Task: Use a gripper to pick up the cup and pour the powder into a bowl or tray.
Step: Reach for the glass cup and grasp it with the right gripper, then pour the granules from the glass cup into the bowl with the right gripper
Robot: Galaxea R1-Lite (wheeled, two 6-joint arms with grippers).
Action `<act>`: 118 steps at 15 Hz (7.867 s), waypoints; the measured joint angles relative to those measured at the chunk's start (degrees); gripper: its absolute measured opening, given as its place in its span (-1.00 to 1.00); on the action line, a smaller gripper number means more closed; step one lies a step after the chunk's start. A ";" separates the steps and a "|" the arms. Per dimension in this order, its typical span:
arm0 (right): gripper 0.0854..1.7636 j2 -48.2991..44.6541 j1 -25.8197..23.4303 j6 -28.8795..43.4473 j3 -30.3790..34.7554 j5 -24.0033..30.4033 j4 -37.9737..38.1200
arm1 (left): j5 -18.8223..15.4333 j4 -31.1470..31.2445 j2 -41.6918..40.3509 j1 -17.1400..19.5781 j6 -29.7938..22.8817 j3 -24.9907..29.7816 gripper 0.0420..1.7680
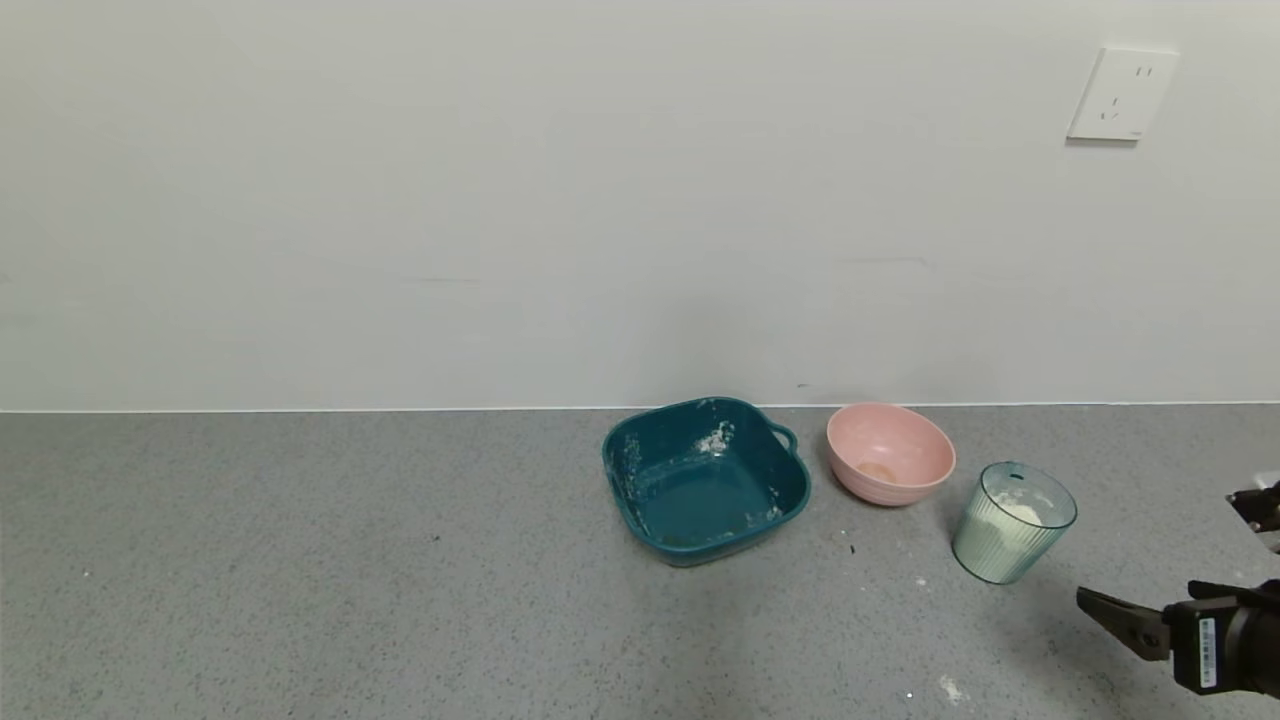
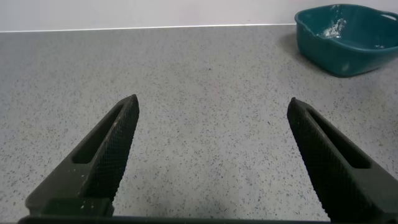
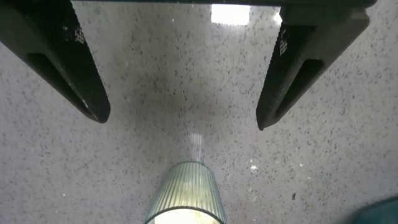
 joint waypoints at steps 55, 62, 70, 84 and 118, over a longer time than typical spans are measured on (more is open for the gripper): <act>0.94 54.25 1.49 -2.74 2.23 -3.46 -67.62 | 0.00 0.01 0.00 0.00 0.02 0.00 0.94; 0.94 53.94 1.49 -2.79 1.77 -3.96 -67.56 | 0.00 0.01 0.00 0.00 0.00 0.00 0.94; 0.47 53.33 1.18 -2.83 1.90 -4.01 -67.45 | 0.00 0.01 0.00 0.00 0.00 0.00 0.94; 0.47 38.64 0.63 -5.11 2.43 -4.32 -56.70 | 0.00 0.01 0.00 0.00 0.02 0.00 0.94; 0.46 35.41 1.10 -50.21 -43.76 -11.23 0.96 | 0.00 0.01 0.00 0.00 0.02 0.00 0.94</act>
